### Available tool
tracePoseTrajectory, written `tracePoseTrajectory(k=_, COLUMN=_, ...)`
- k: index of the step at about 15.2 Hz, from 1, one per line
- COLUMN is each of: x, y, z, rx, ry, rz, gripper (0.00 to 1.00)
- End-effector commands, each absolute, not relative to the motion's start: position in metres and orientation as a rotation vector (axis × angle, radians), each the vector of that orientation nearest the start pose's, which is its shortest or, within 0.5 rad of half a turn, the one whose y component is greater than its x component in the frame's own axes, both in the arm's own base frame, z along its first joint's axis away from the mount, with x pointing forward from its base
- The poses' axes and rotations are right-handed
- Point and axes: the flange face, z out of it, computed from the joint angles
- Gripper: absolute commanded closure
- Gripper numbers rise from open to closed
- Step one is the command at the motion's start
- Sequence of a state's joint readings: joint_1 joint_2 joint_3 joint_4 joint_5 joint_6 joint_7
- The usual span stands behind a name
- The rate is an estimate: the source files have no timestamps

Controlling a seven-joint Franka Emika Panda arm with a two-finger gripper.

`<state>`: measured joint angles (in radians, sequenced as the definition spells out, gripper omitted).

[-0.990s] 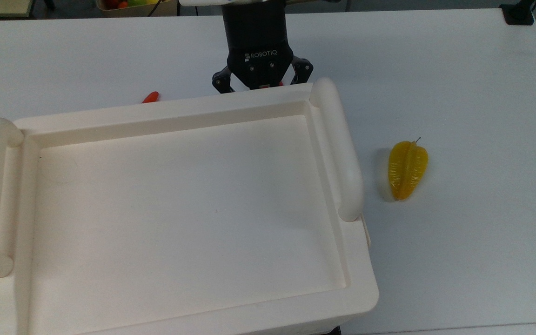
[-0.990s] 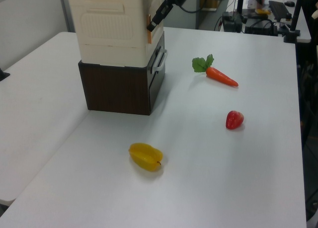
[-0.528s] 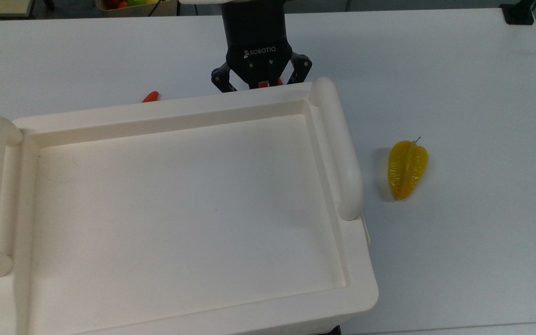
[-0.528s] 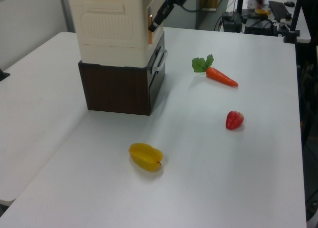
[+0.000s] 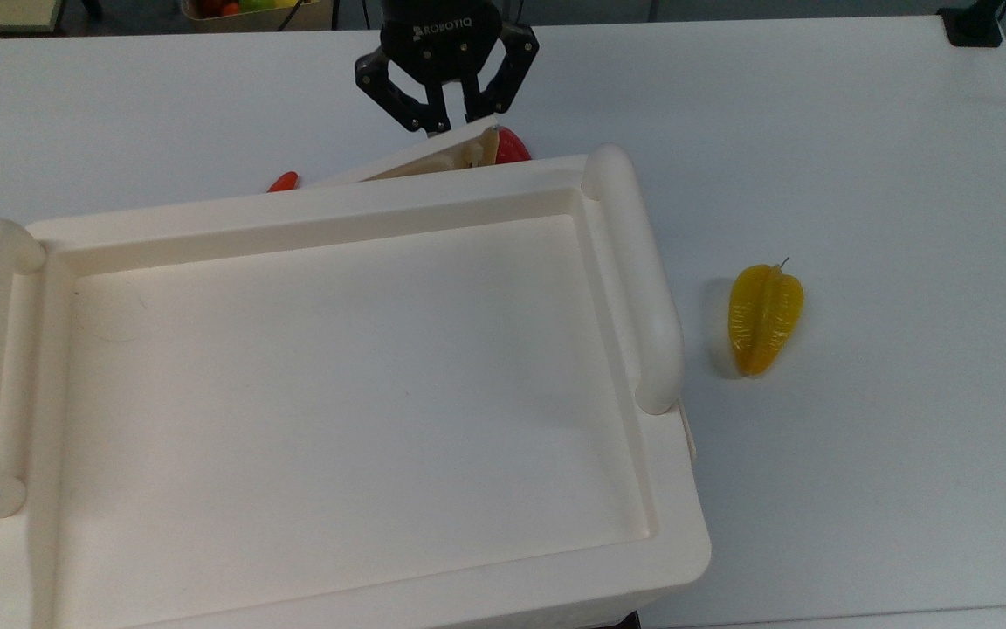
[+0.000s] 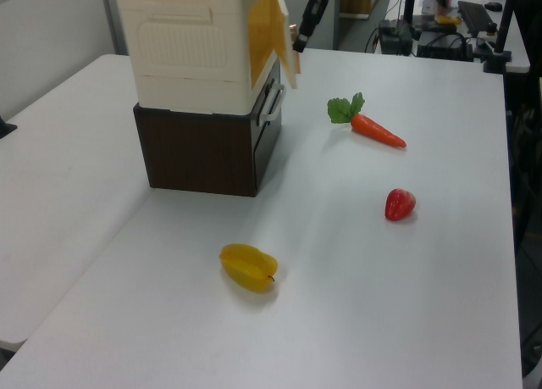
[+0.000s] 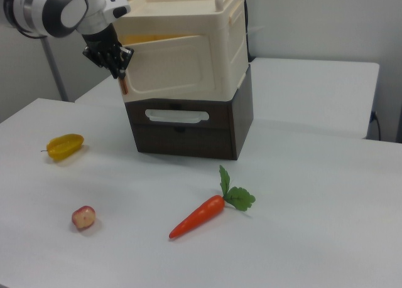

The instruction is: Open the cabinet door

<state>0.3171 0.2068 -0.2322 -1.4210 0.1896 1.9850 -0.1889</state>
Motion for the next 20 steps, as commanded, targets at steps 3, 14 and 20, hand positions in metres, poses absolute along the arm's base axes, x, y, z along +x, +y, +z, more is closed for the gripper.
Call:
tracePoseTrajectory(k=3, x=0.611, y=0.024, z=0.599, rx=-3.084, ry=-0.284, rz=-0.101, gripper=0.37)
tracePoseTrajectory(k=14, x=0.563, y=-0.058, z=0.603, rx=-3.24, ry=-0.009, rz=0.276, gripper=0.0)
tracePoseTrajectory(k=20, x=0.559, y=-0.08, z=0.603, rx=-3.235, ry=0.052, rz=0.183, gripper=0.0)
